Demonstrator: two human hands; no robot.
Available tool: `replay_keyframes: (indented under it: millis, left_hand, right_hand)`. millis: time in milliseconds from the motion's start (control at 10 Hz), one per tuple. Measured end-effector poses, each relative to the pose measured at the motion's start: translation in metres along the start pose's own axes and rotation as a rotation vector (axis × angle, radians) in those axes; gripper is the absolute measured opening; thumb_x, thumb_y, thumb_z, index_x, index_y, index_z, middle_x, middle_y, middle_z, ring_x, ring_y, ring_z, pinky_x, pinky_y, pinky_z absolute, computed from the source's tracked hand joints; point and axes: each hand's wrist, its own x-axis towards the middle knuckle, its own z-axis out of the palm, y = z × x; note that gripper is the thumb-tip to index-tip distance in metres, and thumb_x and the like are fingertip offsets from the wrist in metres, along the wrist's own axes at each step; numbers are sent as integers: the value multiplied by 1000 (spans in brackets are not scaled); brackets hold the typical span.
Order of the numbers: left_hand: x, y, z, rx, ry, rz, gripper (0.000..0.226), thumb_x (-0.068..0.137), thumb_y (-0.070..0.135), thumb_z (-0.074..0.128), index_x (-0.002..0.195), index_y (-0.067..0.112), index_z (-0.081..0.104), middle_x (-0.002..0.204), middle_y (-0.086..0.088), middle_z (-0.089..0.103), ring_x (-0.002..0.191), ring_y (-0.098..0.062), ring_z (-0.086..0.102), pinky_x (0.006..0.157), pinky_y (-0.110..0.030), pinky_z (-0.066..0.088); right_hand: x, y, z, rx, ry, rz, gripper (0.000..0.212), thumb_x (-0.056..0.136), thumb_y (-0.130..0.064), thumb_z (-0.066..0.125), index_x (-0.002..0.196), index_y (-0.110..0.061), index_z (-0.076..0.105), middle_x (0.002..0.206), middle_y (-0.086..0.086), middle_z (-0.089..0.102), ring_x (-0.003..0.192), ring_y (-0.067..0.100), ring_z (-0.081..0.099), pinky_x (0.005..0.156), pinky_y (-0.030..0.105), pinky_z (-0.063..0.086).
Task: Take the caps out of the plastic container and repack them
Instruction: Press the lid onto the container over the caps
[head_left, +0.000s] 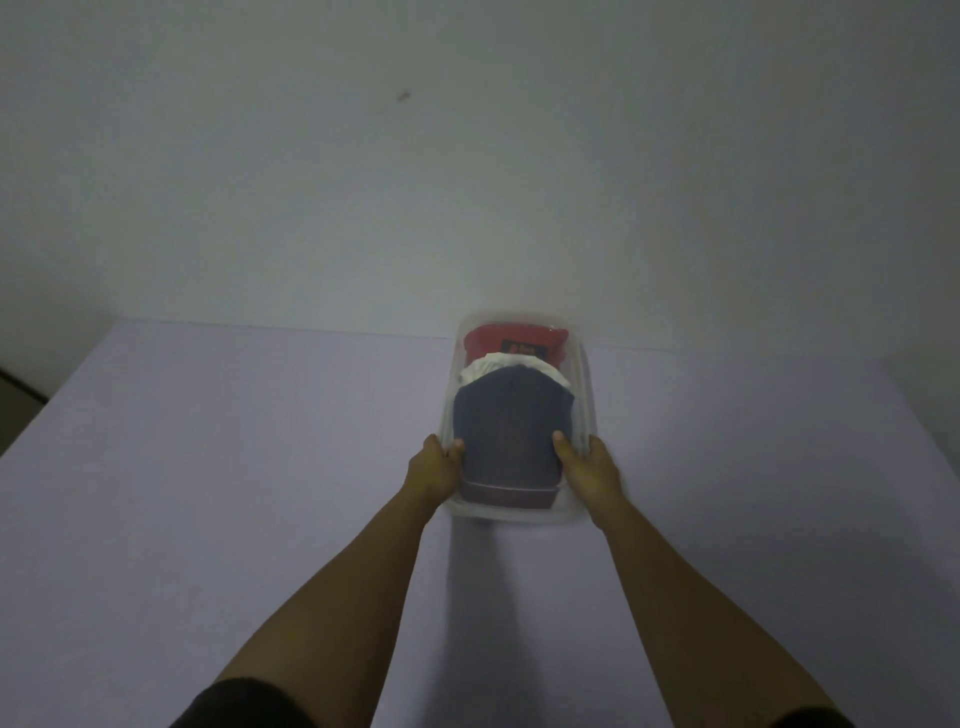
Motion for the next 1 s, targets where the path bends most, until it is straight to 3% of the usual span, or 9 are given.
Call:
replay_keyframes:
  millis: [200, 300, 400, 600, 800, 900, 1000]
  left_hand:
    - [-8, 5, -1, 71, 9, -7, 44, 99, 26, 40, 136, 2, 34, 137, -18, 47, 121, -34, 50, 99, -41, 45]
    - [-11, 5, 1, 82, 40, -2, 40, 100, 24, 40, 132, 1, 36, 135, -19, 48, 120, -35, 51, 98, -41, 45]
    - [-12, 5, 2, 95, 50, -3, 38, 100, 25, 40, 129, 1, 38, 132, -20, 50, 118, -35, 52, 97, -41, 46]
    - [-8, 6, 2, 108, 47, 11, 39, 100, 26, 41, 130, 1, 37, 132, -19, 50, 118, -34, 53, 94, -38, 47]
    - [-15, 8, 1, 85, 81, 32, 65, 99, 30, 42, 149, 4, 9, 152, -18, 31, 136, -37, 37, 108, -43, 36]
    - [-31, 26, -15, 227, 224, 154, 57, 100, 27, 40, 148, 4, 19, 152, -15, 32, 138, -33, 35, 111, -40, 32]
    - [-45, 68, -37, 243, 261, 280, 48, 101, 25, 36, 144, 4, 30, 148, -14, 39, 135, -31, 41, 109, -38, 34]
  right_hand:
    - [-1, -4, -6, 59, -57, 82, 83, 82, -54, 60, 146, -15, 25, 144, 13, 44, 125, 35, 48, 103, 51, 43]
    - [-4, -2, -11, 118, -82, 154, 83, 83, -32, 67, 149, -20, 18, 149, 11, 37, 127, 36, 46, 101, 52, 44]
    - [-3, 4, -12, 101, -93, 109, 83, 81, -28, 69, 148, -21, 22, 149, 10, 37, 129, 35, 46, 103, 54, 43]
    - [-6, 4, -9, 26, -100, 45, 78, 88, -38, 59, 151, -20, 16, 153, 9, 33, 136, 33, 38, 110, 50, 35]
    - [-22, 0, -9, -174, -2, -84, 73, 95, -39, 48, 151, -9, 11, 155, 13, 26, 141, 31, 30, 113, 38, 27]
    - [-39, -30, -25, -311, 169, -244, 68, 94, -41, 48, 148, -6, 22, 152, 15, 33, 139, 31, 34, 111, 38, 30]
    - [-51, -81, -38, -357, 209, -373, 61, 97, -38, 43, 146, -6, 26, 151, 14, 35, 139, 30, 33, 112, 37, 29]
